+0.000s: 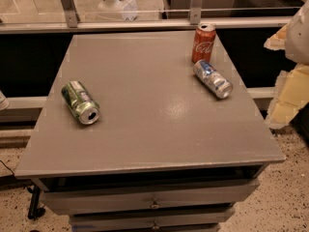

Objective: Pick redbull can

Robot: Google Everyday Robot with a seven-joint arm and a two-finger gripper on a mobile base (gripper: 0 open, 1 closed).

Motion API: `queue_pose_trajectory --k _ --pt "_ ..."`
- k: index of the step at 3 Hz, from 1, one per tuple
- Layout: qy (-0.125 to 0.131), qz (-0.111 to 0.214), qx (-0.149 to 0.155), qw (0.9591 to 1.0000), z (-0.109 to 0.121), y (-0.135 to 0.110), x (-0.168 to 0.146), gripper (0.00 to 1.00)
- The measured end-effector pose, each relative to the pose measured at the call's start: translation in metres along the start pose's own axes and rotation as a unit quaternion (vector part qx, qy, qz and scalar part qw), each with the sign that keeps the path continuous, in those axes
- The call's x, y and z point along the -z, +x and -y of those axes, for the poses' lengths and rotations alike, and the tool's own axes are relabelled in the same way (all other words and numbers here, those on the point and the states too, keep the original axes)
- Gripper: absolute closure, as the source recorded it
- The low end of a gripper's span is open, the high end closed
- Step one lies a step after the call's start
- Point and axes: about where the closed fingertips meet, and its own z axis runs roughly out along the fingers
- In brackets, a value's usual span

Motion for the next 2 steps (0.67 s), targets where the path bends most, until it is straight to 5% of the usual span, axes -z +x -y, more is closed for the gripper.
queue_pose_trajectory --k 2 --pt "0.011 0.009 -0.008 0.9999 0.0013 -0.0011 0.0022 0.00"
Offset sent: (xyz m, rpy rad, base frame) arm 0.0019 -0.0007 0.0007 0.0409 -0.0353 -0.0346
